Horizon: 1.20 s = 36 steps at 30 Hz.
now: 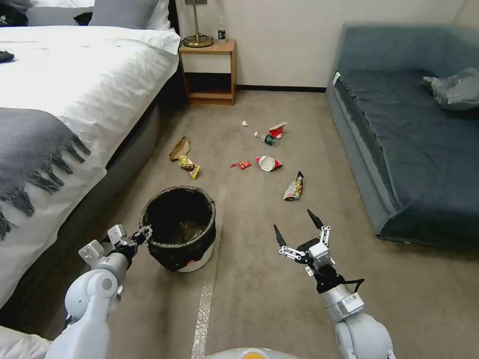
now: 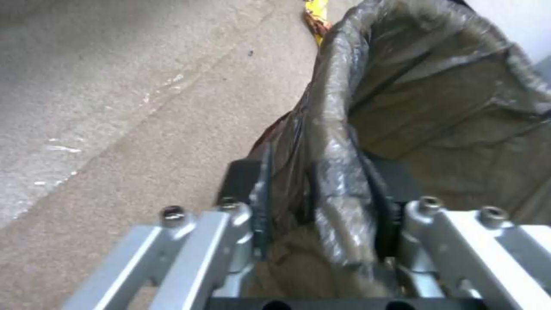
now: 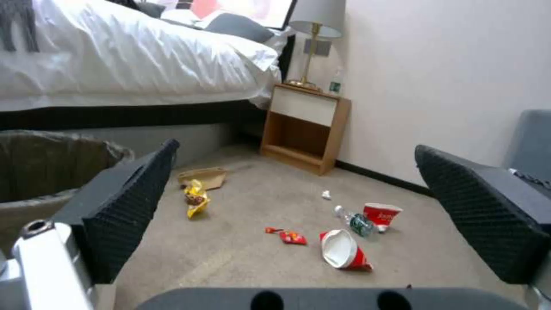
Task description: Pick up the trash can from the floor.
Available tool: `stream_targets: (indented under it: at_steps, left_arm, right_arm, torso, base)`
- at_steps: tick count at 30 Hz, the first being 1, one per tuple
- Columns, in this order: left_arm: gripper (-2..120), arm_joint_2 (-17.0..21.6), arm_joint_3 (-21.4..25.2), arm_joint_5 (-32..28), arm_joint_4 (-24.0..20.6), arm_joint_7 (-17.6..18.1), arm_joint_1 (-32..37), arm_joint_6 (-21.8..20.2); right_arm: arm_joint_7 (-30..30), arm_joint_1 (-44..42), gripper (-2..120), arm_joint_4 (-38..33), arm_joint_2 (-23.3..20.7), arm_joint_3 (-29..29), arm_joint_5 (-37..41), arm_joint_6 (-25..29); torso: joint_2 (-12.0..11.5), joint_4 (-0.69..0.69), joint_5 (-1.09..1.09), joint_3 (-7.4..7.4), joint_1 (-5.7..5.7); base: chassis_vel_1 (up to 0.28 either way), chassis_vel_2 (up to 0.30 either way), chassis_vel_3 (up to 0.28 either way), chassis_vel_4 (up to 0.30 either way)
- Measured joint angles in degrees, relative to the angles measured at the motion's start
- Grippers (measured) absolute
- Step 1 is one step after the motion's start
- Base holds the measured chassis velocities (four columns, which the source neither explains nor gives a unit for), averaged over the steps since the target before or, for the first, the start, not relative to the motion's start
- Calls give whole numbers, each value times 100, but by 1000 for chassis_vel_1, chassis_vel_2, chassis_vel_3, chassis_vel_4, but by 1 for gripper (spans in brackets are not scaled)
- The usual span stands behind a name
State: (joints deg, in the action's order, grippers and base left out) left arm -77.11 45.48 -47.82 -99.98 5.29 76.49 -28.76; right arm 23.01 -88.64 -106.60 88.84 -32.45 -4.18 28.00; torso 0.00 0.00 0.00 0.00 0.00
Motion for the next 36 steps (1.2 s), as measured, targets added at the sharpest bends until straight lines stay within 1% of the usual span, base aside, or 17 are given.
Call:
stream_targets:
  at_steps: [1,2,4,5,6,9,15,16,17,18,20,21,23,24,26,29,36]
  left_arm:
    - [24,-1,0,35,9,-8,5,14]
    - [24,-1,0,35,9,-8,5,14]
    - [15,-4,5,85,38,-18,10,53]
    - [15,-4,5,85,38,-18,10,53]
    - [7,-6,6,117,60,-25,14,84]
    - [5,-13,11,163,79,-32,25,130]
    - [5,-16,9,194,77,-34,32,188]
    - [5,-16,5,277,9,-35,73,286]
    - [5,-8,9,352,-117,-28,113,339]
    - [5,-8,9,352,-117,-28,113,339]
    - [5,7,24,579,-523,48,258,347]
    - [5,7,24,579,-523,48,258,347]
    - [5,10,55,597,-889,155,399,349]
    - [5,10,55,597,-889,155,399,349]
    - [5,6,74,596,-1023,196,449,364]
    - [4,2,106,632,-1271,225,655,545]
    - [4,-70,79,680,-1571,233,807,581]
  right_arm:
    - [0,5,100,-9,-2,-2,3,0]
    - [0,5,100,-9,-2,-2,3,0]
    - [0,8,100,-27,-4,-4,15,-2]
    - [0,8,100,-27,-4,-4,15,-2]
    - [-1,8,100,-30,-5,-5,22,-3]
    - [-3,5,100,-32,-12,-8,27,-5]
    - [-8,5,100,-33,-16,-11,31,-8]
    - [-10,8,100,-33,-18,-15,44,-12]
    - [-14,8,100,-30,-27,-19,54,-18]
    - [-14,8,100,-30,-27,-19,54,-18]
    - [-52,20,100,-21,-28,-16,65,-53]
    - [-52,20,100,-21,-28,-16,65,-53]
    - [-59,44,100,5,-20,-13,72,-65]
    - [-59,44,100,5,-20,-13,72,-65]
    - [-59,60,100,30,-17,-14,81,-65]
    - [-59,83,100,80,-9,-13,89,-59]
    - [-59,83,100,122,-22,-15,117,-30]
  torso:
    - [0,-1,0,0,0]
    - [0,-1,0,0,0]
    - [0,0,1,0,0]
    - [0,0,1,0,0]
    - [0,0,2,0,-1]
    - [0,1,3,0,0]
    - [0,0,1,0,0]
    - [0,-1,-4,0,0]
    - [0,-1,-2,0,0]
    - [0,-1,-2,0,0]
    - [0,-1,-1,0,0]
    - [0,-1,-1,0,0]
    - [0,0,0,0,0]
    - [0,0,0,0,0]
    - [0,-1,0,0,0]
    - [0,0,0,0,0]
    - [0,0,0,0,0]
  base:
    - [0,0,0,0]
    - [0,0,0,0]
    - [0,0,0,0]
    - [0,0,0,0]
    - [0,0,0,0]
    - [0,0,0,0]
    - [0,0,0,0]
    - [0,0,0,0]
    - [0,0,0,0]
    - [0,0,0,0]
    - [0,0,0,0]
    - [0,0,0,0]
    - [0,0,0,0]
    - [0,0,0,0]
    - [0,0,0,0]
    - [0,0,0,0]
    - [0,0,0,0]
